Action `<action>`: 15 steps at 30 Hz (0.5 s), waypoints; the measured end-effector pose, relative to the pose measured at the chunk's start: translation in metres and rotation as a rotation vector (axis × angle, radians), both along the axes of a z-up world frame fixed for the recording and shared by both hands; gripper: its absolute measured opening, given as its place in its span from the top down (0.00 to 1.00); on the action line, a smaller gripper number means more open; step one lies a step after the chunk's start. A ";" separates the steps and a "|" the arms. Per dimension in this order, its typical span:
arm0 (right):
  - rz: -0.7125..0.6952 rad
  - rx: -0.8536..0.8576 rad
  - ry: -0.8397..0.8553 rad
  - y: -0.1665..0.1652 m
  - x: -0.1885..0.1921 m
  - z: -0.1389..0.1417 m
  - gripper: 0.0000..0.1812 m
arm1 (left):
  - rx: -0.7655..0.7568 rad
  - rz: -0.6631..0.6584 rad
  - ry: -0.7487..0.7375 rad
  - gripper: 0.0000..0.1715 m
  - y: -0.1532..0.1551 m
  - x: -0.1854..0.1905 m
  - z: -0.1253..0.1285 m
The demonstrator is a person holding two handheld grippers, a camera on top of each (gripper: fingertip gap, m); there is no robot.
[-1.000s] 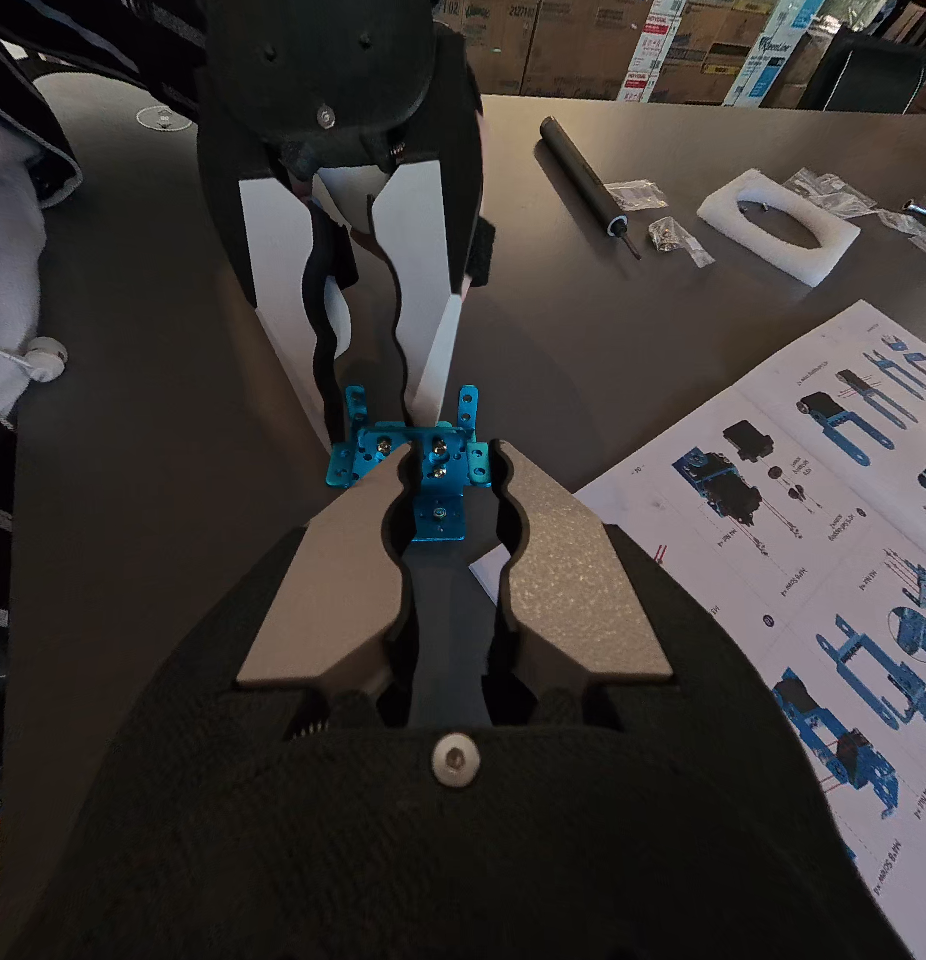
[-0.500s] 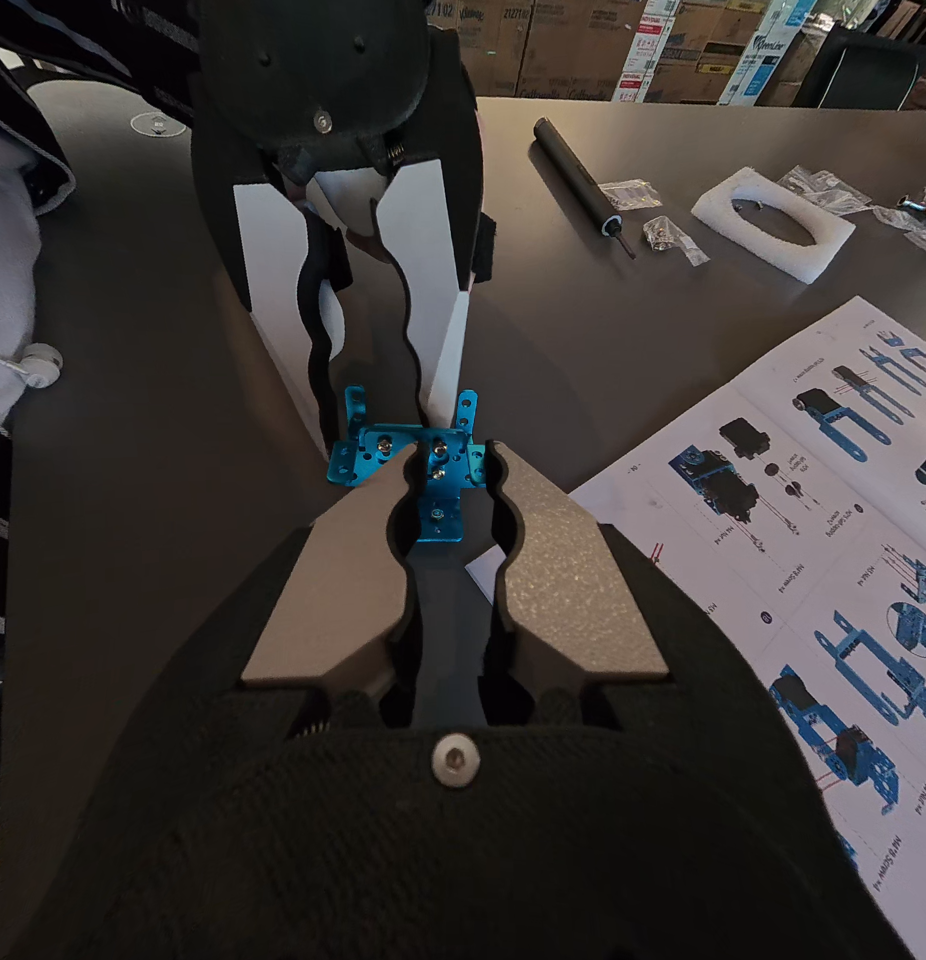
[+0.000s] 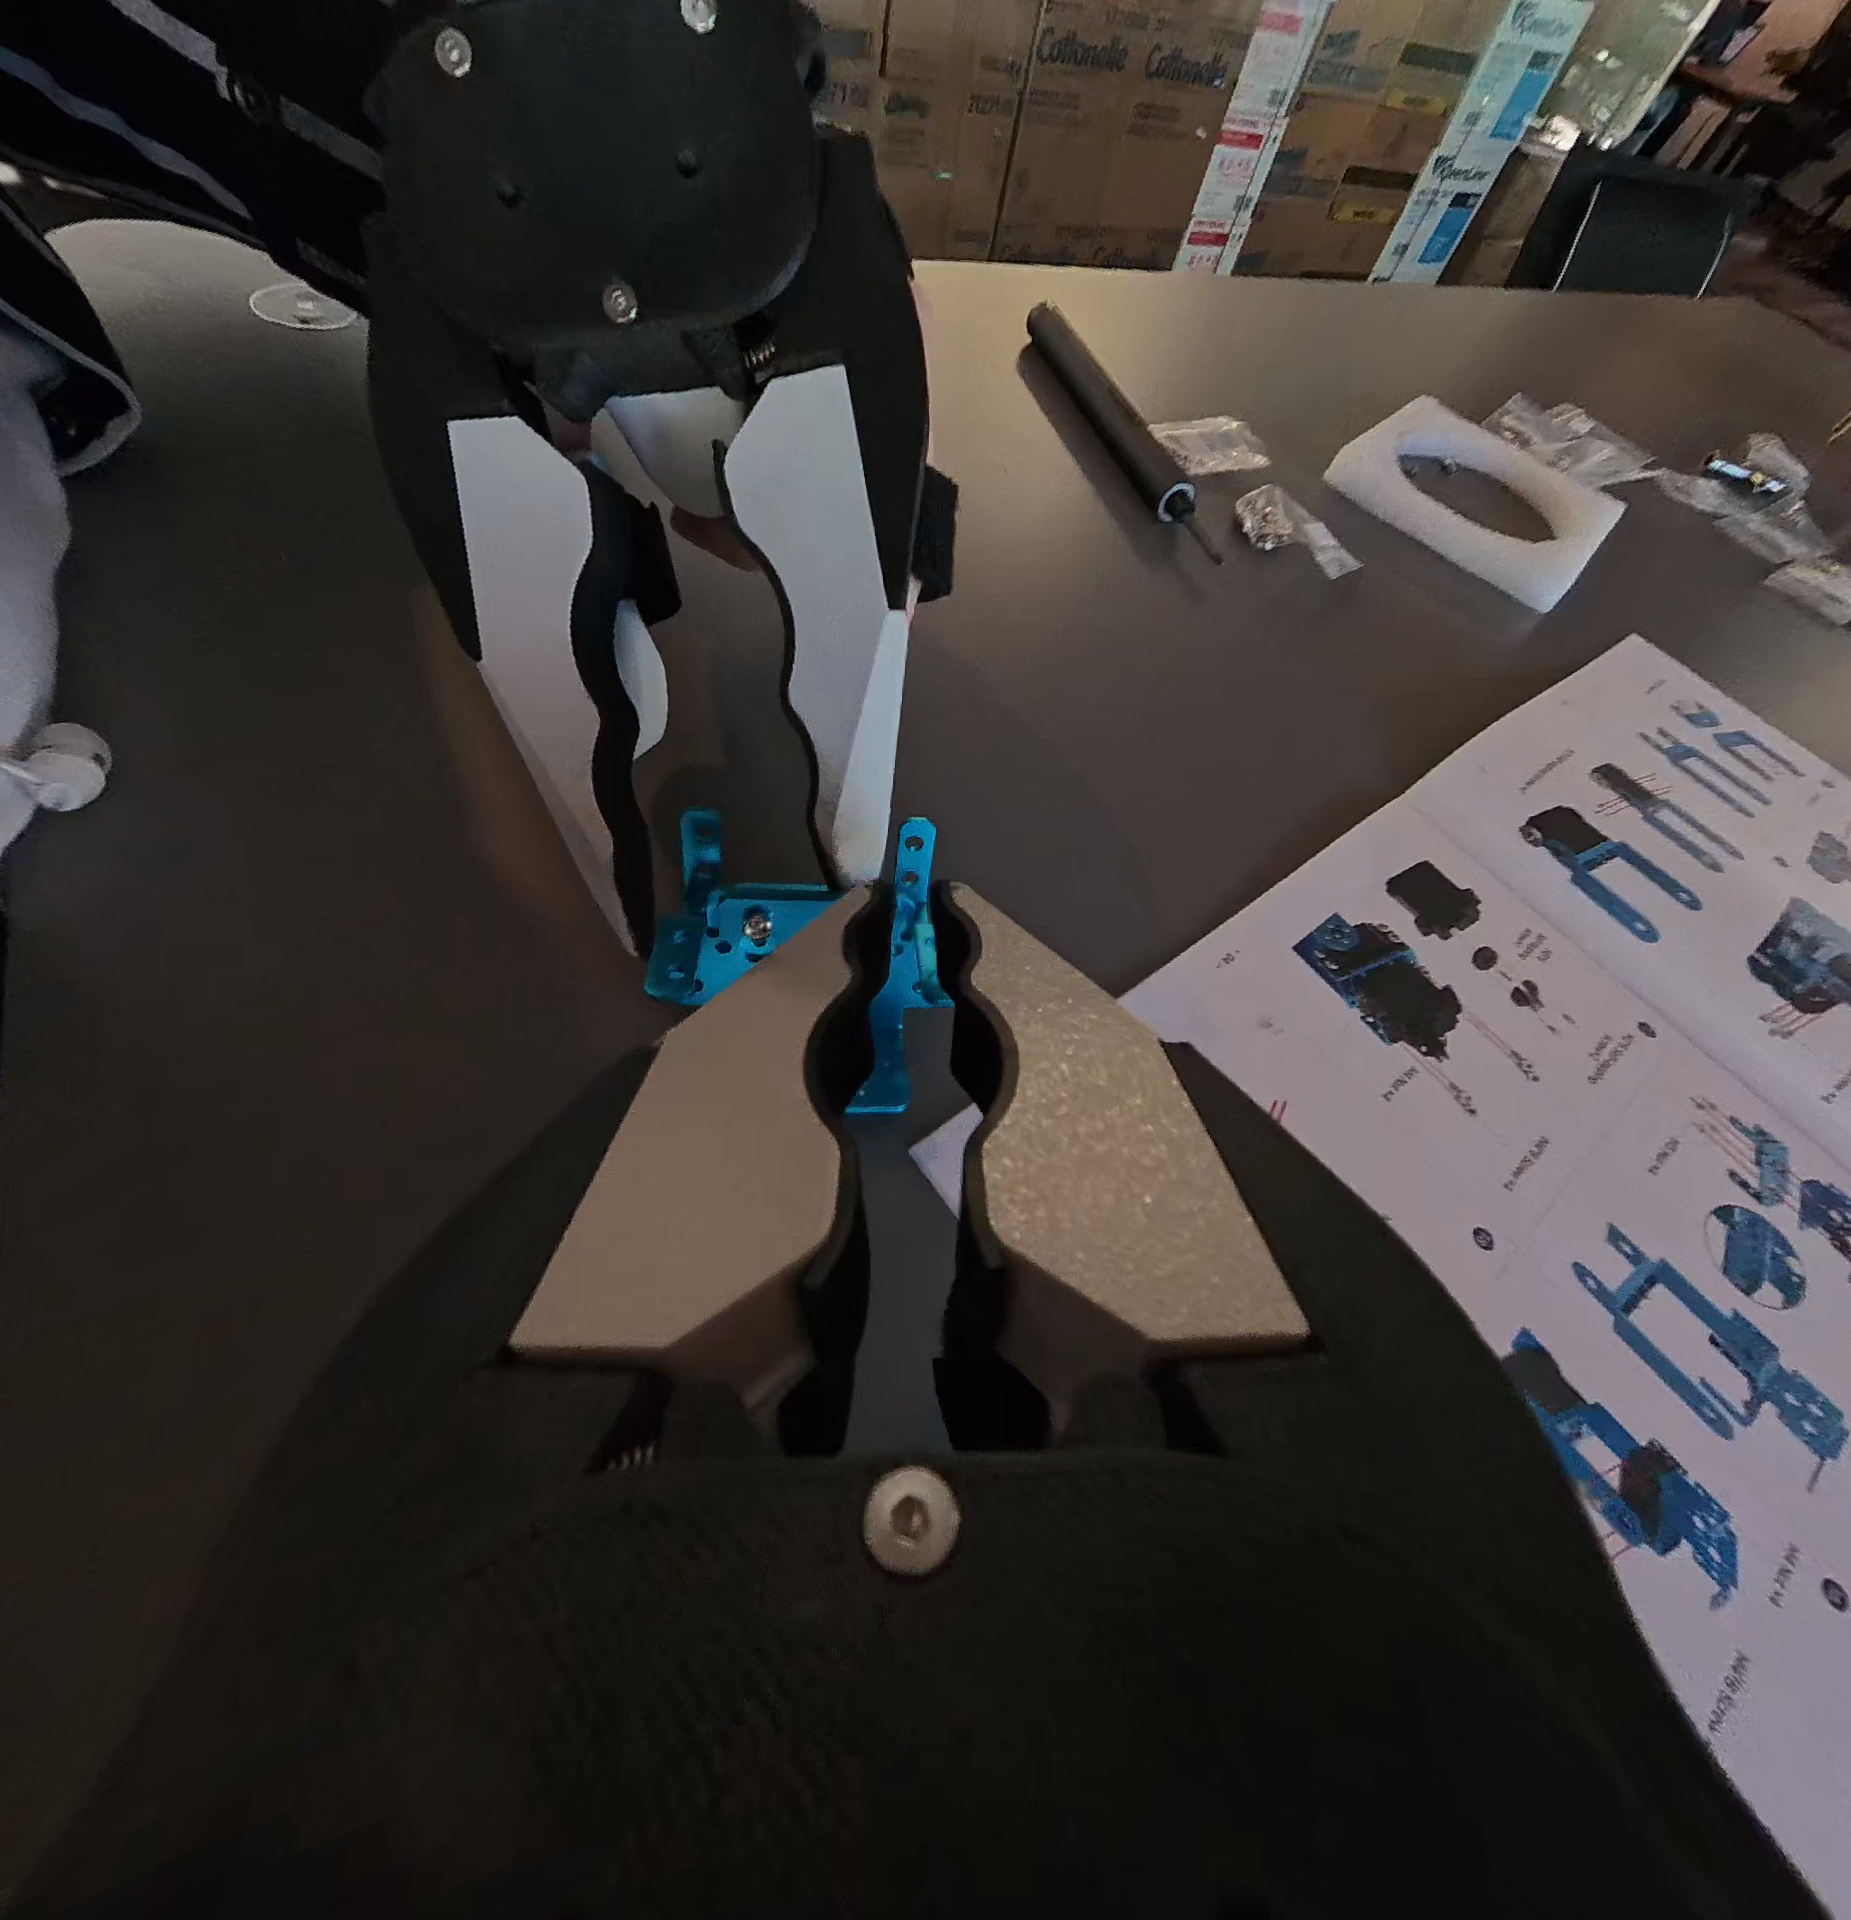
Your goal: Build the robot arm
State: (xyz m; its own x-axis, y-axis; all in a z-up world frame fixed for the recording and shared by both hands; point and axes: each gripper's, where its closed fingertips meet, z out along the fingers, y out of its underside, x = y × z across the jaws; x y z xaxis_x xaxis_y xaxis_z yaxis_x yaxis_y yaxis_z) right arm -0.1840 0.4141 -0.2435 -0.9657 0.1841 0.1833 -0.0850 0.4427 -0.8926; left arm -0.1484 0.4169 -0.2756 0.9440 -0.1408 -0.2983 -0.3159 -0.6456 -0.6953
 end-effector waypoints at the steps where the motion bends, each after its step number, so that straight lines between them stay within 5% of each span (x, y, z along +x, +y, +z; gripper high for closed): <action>1: 0.001 -0.014 0.001 0.000 0.000 0.003 0.96 | 0.001 0.001 0.000 0.76 0.000 0.000 0.000; 15: 0.004 0.024 -0.167 0.004 0.004 -0.012 0.87 | 0.002 -0.005 0.003 0.76 0.003 0.000 0.001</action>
